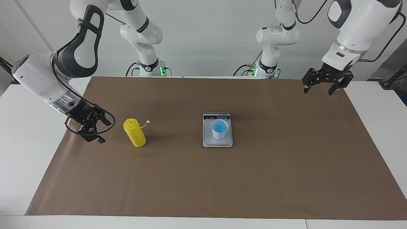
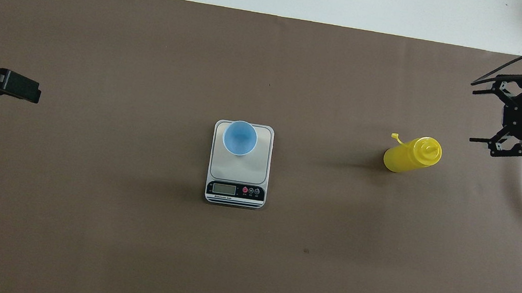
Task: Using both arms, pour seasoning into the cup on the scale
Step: 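Move the open right gripper over the yellow bottle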
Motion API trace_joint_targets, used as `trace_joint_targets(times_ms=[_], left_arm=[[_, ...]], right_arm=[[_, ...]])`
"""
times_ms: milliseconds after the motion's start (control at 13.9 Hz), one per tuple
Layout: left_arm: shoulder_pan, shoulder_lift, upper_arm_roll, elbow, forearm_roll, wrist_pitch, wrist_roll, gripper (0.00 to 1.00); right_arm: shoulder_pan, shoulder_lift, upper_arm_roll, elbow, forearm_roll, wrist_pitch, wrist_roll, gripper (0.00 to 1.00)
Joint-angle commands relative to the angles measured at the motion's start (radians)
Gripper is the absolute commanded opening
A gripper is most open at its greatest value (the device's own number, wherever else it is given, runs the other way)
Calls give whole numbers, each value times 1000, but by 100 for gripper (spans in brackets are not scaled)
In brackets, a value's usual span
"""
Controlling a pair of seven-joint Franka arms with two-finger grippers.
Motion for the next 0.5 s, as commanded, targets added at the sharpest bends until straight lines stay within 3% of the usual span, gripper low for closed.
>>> trace_joint_targets(times_ms=[0,430], left_arm=[[25,-4,-7,17,-22,-30,-7,100],[26,-15,-7,-6,-29,-27,-7,100]], right_arm=[[-20,1,10,-5,24,23,18,100],[-44,-10,39,-93,47,84,4,100]])
